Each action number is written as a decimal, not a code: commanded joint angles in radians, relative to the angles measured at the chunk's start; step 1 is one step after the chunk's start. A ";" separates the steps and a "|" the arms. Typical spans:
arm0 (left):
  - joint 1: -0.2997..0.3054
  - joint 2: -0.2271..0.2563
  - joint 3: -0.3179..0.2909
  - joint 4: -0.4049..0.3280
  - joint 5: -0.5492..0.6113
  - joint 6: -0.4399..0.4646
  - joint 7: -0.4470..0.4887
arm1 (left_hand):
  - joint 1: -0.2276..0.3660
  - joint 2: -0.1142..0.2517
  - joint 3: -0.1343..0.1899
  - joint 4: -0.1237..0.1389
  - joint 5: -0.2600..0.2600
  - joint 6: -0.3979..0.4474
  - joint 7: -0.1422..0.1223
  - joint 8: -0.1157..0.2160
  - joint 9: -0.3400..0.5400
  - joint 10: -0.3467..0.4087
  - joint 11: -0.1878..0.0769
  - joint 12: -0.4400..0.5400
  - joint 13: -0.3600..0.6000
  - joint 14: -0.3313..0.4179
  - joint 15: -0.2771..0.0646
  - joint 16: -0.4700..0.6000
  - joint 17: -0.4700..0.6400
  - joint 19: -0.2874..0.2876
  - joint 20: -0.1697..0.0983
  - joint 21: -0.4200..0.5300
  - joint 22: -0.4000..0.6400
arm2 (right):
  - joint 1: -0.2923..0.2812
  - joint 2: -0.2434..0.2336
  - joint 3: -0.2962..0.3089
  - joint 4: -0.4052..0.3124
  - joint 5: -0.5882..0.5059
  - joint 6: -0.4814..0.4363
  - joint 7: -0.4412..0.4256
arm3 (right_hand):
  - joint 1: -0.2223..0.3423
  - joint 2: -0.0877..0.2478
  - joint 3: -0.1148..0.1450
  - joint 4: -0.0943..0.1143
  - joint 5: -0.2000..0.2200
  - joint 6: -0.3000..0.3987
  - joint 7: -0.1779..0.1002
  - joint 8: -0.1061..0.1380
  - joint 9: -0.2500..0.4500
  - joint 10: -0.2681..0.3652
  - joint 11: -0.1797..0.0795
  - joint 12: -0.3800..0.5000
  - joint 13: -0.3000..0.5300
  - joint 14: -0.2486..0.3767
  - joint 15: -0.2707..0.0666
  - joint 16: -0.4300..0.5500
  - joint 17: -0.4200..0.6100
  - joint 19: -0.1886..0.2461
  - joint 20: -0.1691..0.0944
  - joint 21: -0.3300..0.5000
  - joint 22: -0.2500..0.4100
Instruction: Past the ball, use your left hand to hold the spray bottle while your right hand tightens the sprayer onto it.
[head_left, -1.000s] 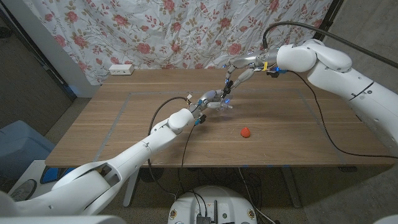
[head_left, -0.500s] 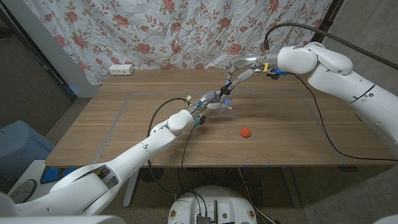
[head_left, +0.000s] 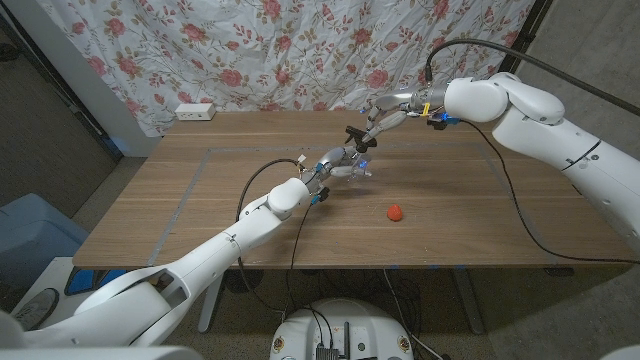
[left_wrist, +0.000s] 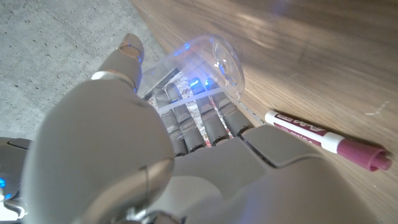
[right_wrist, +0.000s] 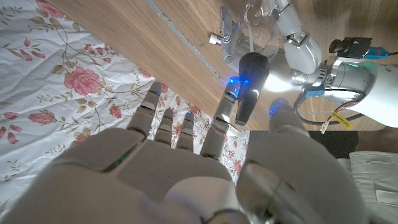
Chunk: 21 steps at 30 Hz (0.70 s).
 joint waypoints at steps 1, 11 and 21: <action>0.006 0.004 -0.003 -0.008 -0.001 0.001 0.002 | -0.012 0.121 0.010 -0.002 0.008 0.018 0.008 0.007 -0.001 0.011 0.000 -0.005 0.003 0.008 -0.137 -0.001 0.002 0.002 -0.008 -0.006 0.002 | -0.050 0.004 -0.003 -0.062 -0.066 -0.096 -0.069 | -0.017 0.002 -0.002 -0.001 -0.002 0.032 0.004 -0.001 -0.002 0.033 0.000 0.007 0.000 0.036 -0.015 0.016 0.004 0.025 -0.008 0.006 0.003; -0.002 -0.005 -0.001 0.014 -0.003 -0.012 -0.003 | -0.016 0.123 0.011 0.000 0.008 0.018 0.009 0.010 -0.003 0.012 0.002 -0.007 0.004 0.009 -0.138 -0.003 0.001 0.002 -0.007 -0.006 0.002 | -0.108 0.030 -0.005 -0.111 -0.144 -0.200 -0.158 | -0.041 0.003 -0.013 -0.022 -0.007 0.181 0.024 0.021 -0.002 0.150 -0.009 0.020 -0.002 0.131 -0.060 0.046 -0.004 0.098 -0.042 0.012 0.004; -0.002 -0.005 -0.002 0.014 -0.005 -0.010 -0.003 | -0.016 0.126 0.012 0.000 0.008 0.020 0.011 0.014 -0.004 0.014 0.002 -0.009 0.005 0.011 -0.138 -0.004 0.002 0.003 -0.006 -0.006 0.002 | -0.119 0.053 -0.018 -0.116 -0.177 -0.247 -0.192 | -0.030 0.010 -0.008 -0.048 -0.008 0.313 0.023 0.061 0.011 0.225 -0.020 0.024 -0.004 0.181 -0.085 0.061 -0.010 0.125 -0.060 0.007 0.005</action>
